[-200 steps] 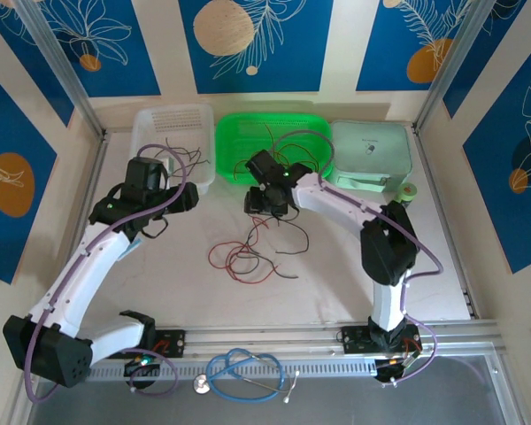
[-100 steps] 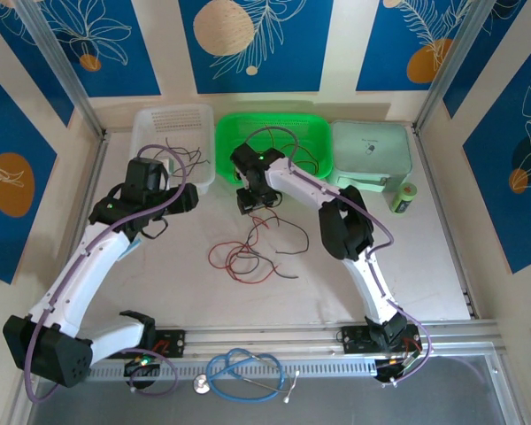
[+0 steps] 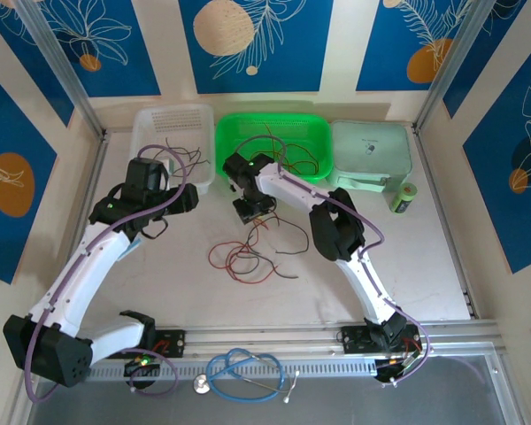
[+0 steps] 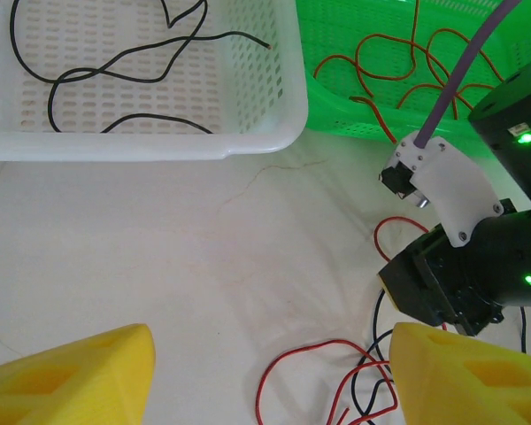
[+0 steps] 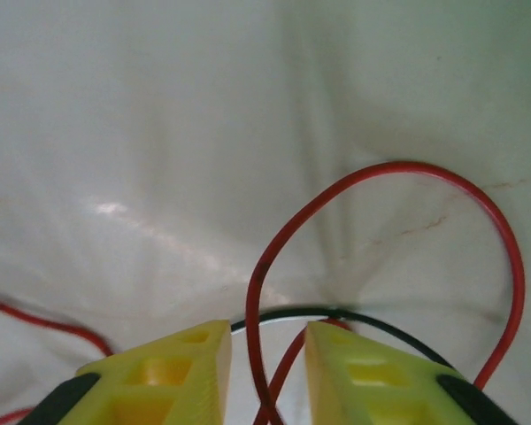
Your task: Untangle the cables
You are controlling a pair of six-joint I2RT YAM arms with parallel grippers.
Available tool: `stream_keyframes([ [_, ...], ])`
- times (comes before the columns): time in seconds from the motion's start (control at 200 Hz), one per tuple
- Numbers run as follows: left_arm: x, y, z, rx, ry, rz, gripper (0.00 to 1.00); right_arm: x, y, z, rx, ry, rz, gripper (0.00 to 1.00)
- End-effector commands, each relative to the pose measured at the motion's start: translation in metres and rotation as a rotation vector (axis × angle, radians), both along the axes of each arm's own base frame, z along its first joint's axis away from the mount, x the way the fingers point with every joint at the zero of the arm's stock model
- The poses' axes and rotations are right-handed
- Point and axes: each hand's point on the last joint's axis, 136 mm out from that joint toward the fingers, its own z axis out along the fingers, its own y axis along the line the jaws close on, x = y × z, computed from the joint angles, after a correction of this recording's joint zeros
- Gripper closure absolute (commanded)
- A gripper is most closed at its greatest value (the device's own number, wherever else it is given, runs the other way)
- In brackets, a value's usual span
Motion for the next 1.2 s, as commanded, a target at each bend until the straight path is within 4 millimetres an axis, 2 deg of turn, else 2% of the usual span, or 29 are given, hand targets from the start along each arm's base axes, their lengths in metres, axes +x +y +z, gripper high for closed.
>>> stream_keyframes([
  [0.0,0.000,0.000,0.002,-0.005,0.004,0.009,0.30,0.010,-0.002,0.006,0.002,-0.020,-0.037,0.74],
  [0.425,-0.003,0.002,0.003,-0.003,0.000,0.012,0.30,0.016,0.007,0.015,0.098,0.016,-0.133,0.70],
  [0.81,-0.004,0.002,0.004,-0.006,-0.003,0.013,0.30,0.011,0.003,0.000,0.078,0.065,-0.136,0.71],
  [0.985,-0.004,0.001,0.003,-0.010,0.000,0.010,0.30,0.010,0.003,-0.001,0.079,0.070,-0.133,0.71],
  [1.08,-0.004,0.001,0.004,-0.012,-0.001,0.010,0.30,0.011,0.004,0.000,0.081,0.064,-0.134,0.73],
  [1.196,-0.003,0.001,0.003,-0.011,0.000,0.010,0.30,0.012,0.006,0.000,0.088,0.065,-0.133,0.81],
])
